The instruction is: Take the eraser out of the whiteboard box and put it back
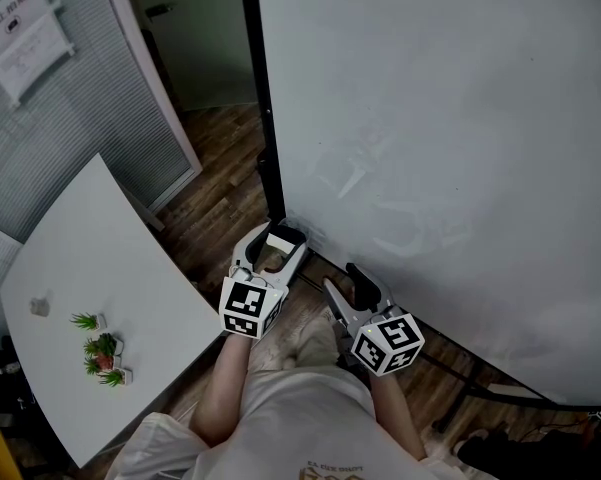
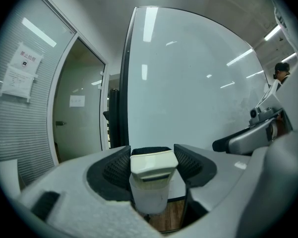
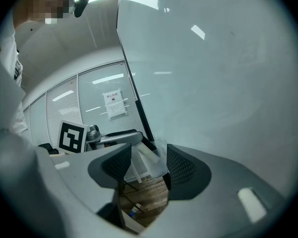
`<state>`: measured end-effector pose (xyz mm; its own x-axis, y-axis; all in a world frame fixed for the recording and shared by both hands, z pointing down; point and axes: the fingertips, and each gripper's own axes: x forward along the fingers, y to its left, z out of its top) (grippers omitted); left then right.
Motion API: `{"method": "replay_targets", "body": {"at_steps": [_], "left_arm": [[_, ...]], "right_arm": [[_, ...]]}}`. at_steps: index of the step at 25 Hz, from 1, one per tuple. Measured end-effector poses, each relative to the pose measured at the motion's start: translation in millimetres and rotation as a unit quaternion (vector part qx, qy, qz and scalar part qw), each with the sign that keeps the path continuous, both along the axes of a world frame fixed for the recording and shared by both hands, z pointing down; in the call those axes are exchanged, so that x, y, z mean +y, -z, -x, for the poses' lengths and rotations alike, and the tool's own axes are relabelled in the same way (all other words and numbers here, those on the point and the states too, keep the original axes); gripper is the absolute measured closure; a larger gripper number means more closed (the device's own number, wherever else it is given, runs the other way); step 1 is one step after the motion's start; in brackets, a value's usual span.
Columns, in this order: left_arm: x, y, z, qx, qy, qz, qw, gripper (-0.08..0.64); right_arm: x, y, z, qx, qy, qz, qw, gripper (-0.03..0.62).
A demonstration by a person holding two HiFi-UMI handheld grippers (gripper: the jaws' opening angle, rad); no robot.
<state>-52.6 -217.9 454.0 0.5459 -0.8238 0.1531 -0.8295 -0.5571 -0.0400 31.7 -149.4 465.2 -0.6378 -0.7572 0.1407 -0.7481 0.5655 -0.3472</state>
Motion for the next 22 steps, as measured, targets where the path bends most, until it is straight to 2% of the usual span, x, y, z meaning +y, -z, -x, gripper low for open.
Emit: {"method": "replay_targets", "body": {"at_steps": [22], "left_arm": [[15.7, 22.1, 7.3, 0.015, 0.006, -0.021, 0.9996, 0.290]], "right_arm": [[10.6, 8.1, -1.3, 0.002, 0.001, -0.013, 1.000, 0.367]]}}
